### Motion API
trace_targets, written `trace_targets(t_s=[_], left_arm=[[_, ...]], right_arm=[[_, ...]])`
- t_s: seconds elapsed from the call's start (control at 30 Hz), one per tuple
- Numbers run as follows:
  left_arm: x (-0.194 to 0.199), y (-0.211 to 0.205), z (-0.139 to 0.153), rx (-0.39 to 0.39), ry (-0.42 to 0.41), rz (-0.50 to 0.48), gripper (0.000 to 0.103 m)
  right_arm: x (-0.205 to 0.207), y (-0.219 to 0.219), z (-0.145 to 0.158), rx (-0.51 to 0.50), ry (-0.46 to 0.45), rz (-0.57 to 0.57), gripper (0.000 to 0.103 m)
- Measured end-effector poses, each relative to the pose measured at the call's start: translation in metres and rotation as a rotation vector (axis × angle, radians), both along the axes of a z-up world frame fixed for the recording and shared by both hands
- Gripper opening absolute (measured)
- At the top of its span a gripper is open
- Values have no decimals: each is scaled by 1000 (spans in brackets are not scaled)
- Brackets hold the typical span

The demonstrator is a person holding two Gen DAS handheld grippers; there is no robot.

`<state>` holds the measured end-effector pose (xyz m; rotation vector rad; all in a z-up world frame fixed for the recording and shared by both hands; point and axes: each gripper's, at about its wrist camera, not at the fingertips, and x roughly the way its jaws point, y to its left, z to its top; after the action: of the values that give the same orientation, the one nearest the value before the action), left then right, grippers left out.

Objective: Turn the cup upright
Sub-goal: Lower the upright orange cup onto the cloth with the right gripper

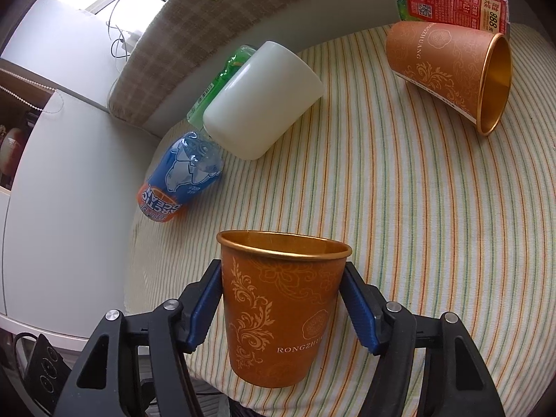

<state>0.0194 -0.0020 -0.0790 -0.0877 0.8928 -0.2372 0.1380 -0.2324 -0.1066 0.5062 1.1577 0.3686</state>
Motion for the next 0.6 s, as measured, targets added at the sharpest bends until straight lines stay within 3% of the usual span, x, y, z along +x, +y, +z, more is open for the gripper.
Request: trace_targets(t_s=[0.17, 0.6], left_arm=[[0, -2, 1, -4, -6, -2, 78], [1, -7, 8, -14, -28, -8, 78]], right_arm=[[-10, 3, 14, -66, -97, 7, 69], [-35, 25, 47, -399, -427, 22, 69]])
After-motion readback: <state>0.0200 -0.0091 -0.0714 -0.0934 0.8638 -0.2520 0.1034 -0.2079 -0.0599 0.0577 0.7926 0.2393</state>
